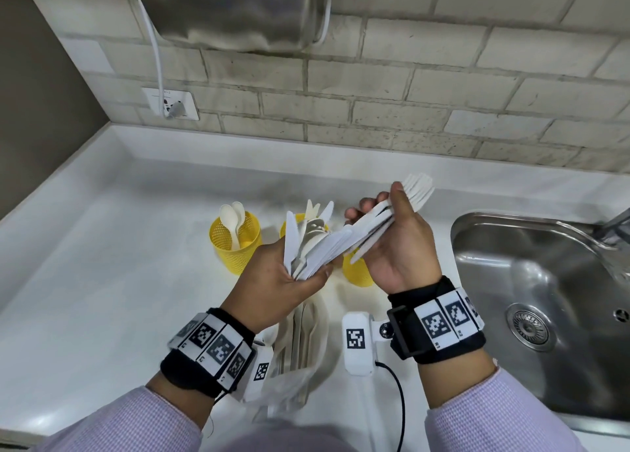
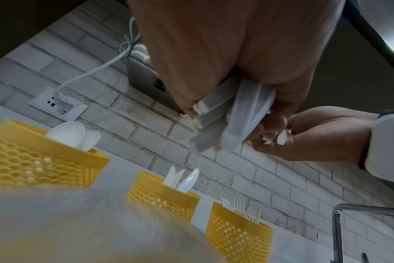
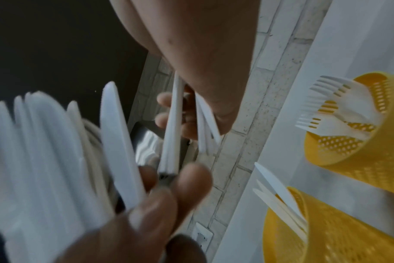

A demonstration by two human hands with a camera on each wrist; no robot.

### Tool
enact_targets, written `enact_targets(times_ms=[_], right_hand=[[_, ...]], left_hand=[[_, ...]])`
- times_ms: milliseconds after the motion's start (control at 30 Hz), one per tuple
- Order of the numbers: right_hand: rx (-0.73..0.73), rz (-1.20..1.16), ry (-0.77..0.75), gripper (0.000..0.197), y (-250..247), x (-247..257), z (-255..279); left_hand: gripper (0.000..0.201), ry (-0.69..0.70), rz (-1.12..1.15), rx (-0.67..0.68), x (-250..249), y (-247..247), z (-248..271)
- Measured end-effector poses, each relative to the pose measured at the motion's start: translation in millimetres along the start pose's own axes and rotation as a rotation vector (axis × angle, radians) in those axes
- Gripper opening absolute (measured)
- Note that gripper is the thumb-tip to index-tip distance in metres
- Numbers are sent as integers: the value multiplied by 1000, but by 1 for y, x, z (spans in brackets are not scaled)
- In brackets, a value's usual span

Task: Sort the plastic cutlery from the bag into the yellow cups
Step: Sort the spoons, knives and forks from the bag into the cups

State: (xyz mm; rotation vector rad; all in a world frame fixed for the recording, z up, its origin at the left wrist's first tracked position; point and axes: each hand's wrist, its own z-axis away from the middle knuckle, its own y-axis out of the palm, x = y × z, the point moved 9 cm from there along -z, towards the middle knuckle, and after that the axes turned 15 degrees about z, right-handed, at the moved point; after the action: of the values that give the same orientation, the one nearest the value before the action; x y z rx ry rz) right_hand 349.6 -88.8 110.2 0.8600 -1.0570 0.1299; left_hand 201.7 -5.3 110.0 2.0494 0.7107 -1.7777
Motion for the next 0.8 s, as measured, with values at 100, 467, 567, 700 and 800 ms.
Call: enact_targets(times_ms=[100, 467, 567, 700, 800], right_hand=[[-27, -70, -89, 36, -6, 19, -6], [305, 1079, -558, 7, 43, 75, 42], [497, 1206, -417, 4, 49, 63, 46], [616, 1324, -318, 6, 52, 54, 48], [671, 1391, -258, 18, 51, 52, 48]], left_hand=[[21, 23, 40, 12, -6, 2, 1], [23, 58, 53, 12, -7, -1, -3], [22, 78, 13, 10, -5, -3, -4], [17, 97, -7, 43, -7, -1, -4], [18, 101, -31, 81, -3, 2, -5]])
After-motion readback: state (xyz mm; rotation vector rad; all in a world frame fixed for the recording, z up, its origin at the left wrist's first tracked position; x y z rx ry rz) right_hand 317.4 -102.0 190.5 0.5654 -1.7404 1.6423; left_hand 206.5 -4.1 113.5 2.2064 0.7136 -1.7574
